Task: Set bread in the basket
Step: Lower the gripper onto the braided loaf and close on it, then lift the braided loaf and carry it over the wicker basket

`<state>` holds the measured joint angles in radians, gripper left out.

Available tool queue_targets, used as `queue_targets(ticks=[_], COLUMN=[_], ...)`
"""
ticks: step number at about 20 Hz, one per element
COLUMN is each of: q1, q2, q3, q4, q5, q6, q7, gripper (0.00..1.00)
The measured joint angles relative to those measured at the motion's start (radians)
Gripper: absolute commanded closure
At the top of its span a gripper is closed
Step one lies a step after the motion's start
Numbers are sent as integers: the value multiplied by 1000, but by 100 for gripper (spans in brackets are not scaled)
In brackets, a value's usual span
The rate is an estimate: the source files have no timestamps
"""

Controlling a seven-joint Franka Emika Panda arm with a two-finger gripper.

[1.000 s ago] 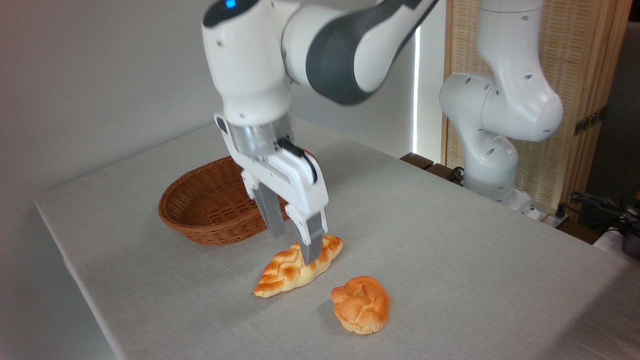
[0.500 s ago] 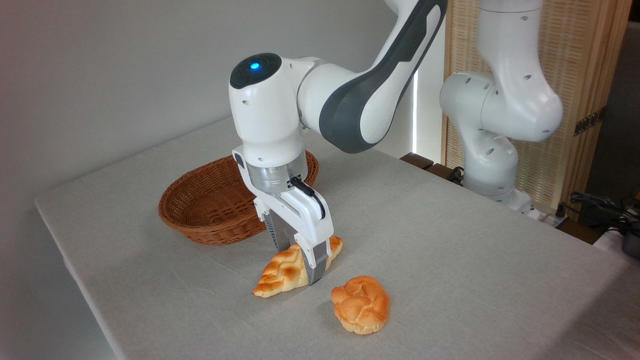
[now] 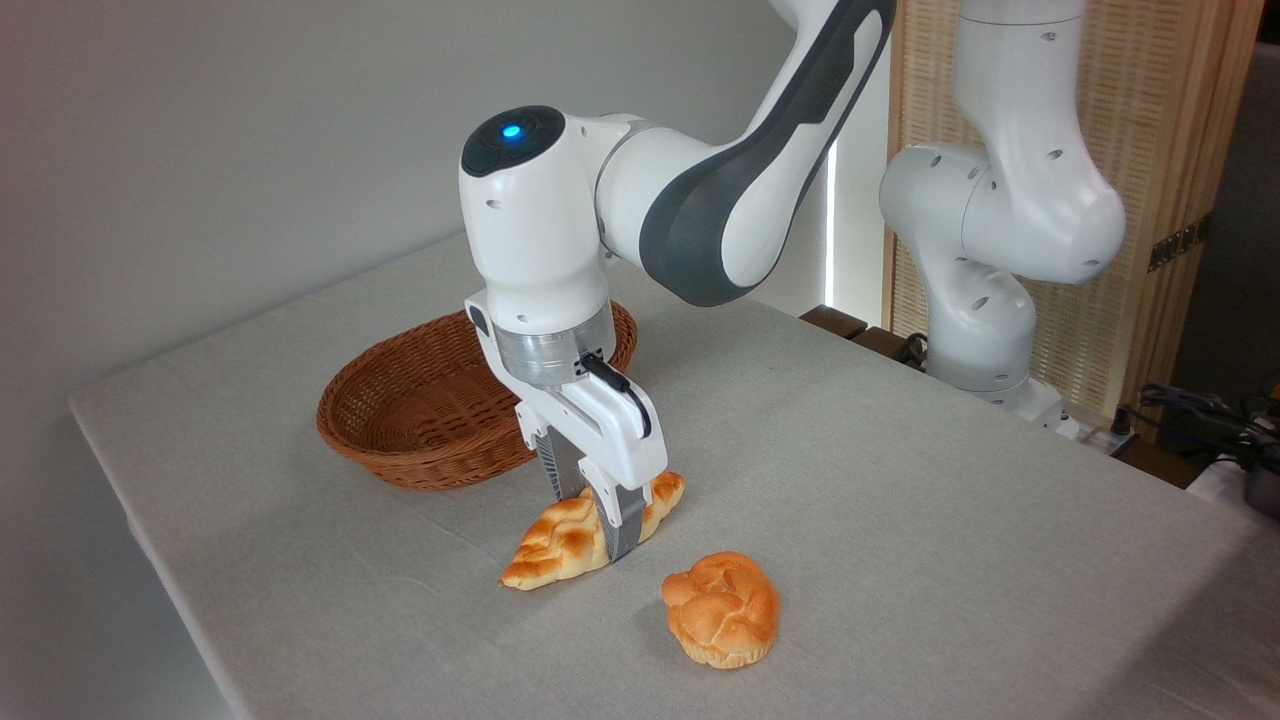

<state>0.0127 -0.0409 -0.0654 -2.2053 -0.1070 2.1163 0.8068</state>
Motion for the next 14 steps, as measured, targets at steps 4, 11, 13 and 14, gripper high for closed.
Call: queue_targets(ticks=[4, 11, 13, 14], q1=[0, -1, -1, -1], q2=[-1, -2, -4, -6], q3=[0, -2, -3, -3], q4=[0, 2, 22, 46], q5=[0, -1, -1, -2], q6=[0, 0, -16, -45], q7=[0, 1, 1, 1], gripper=[63, 63, 62, 62])
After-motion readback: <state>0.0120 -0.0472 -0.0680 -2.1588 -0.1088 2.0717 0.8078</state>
